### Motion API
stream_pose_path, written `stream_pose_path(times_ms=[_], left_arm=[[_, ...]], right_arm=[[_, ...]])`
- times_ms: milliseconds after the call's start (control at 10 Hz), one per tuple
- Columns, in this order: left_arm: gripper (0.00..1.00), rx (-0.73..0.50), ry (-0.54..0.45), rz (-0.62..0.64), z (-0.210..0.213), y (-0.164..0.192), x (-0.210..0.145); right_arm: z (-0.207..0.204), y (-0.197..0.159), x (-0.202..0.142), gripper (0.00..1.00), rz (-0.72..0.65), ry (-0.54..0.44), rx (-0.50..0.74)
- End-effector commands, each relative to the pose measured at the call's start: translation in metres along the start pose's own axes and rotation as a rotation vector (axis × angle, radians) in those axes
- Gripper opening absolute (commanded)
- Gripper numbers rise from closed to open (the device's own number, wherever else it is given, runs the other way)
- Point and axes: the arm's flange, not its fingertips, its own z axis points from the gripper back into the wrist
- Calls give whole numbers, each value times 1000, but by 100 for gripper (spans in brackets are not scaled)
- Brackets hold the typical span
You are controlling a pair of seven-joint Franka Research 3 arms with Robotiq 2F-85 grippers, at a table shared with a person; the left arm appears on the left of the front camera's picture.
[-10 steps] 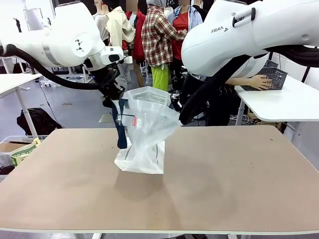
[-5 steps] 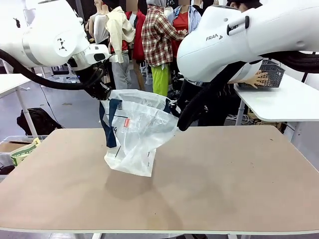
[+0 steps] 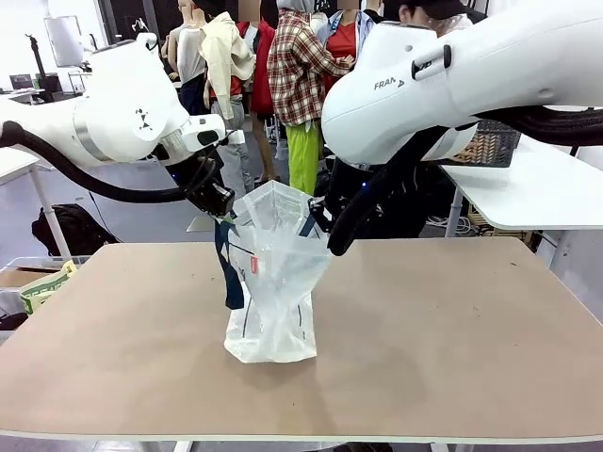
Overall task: Transfer purchased items from the store into the shopping bag.
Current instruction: Open the Reusable shopping bag in the center of the table.
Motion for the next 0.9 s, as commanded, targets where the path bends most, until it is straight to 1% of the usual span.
stream_pose_path(times_ms=[0, 200, 400, 500, 600, 800], left_arm=[[0, -17, -52, -52, 4, -2, -9], [0, -28, -108, -59, 5, -1, -12], [0, -34, -146, -68, 4, -2, -12], [0, -31, -119, -57, 3, 0, -13], [0, -13, -108, -46, 6, -5, 1], [0, -13, -108, -46, 6, -5, 1]], right_arm=[[0, 10, 4, 0, 18, -59, -80], [5, 19, 0, 0, 17, -132, -106], [1, 20, 1, 0, 6, -128, -115], [-5, 24, 3, 0, 37, -101, -131], [8, 16, 0, 0, 37, -108, -89], [8, 16, 0, 0, 37, -108, -89]])
